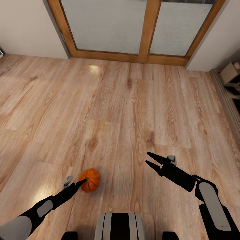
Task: Place each of the two pumpkins and all three candles from the living room inside a cabinet in the living room (use any cabinet), then make sure every cabinet is closed, and position the cauldron so it is next to a table in the living room.
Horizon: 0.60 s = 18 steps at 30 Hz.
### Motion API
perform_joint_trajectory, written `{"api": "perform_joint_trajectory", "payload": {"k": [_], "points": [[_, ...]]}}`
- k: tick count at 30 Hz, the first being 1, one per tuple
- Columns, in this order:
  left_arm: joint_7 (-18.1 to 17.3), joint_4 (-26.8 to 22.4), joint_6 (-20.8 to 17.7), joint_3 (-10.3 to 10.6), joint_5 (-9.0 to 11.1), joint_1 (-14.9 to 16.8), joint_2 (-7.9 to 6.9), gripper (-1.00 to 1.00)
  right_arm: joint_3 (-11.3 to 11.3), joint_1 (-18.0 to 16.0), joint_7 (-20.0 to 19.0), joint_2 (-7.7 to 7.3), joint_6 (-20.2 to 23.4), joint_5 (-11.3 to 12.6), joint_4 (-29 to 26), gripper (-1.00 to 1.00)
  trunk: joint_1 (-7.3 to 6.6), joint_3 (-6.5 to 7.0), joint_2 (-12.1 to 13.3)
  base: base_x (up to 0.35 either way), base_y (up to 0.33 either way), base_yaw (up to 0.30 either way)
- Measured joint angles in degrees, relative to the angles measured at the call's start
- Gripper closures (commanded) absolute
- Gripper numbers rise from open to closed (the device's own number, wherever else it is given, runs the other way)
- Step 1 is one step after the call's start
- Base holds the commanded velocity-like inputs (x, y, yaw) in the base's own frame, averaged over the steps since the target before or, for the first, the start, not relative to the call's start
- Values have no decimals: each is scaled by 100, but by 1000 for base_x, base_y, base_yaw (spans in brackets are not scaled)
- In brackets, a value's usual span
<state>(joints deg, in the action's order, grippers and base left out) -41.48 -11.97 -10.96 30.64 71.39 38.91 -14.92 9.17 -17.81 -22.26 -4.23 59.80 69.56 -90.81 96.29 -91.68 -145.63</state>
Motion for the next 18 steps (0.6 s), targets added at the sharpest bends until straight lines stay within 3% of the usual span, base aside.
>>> {"api": "perform_joint_trajectory", "payload": {"k": [7, 18], "points": [[-50, 4, -6, 50, -14, -2, 0, -100, 13, 0, 0, 0, 0, 0, -1, -100, 0, 0, 0, 1, -108, 0], [-8, 5, -9, -14, -1, 2, 1, -100, 30, 0, 0, 0, 0, 0, 0, -100, 0, 0, 0, 0, -12, 0]]}}
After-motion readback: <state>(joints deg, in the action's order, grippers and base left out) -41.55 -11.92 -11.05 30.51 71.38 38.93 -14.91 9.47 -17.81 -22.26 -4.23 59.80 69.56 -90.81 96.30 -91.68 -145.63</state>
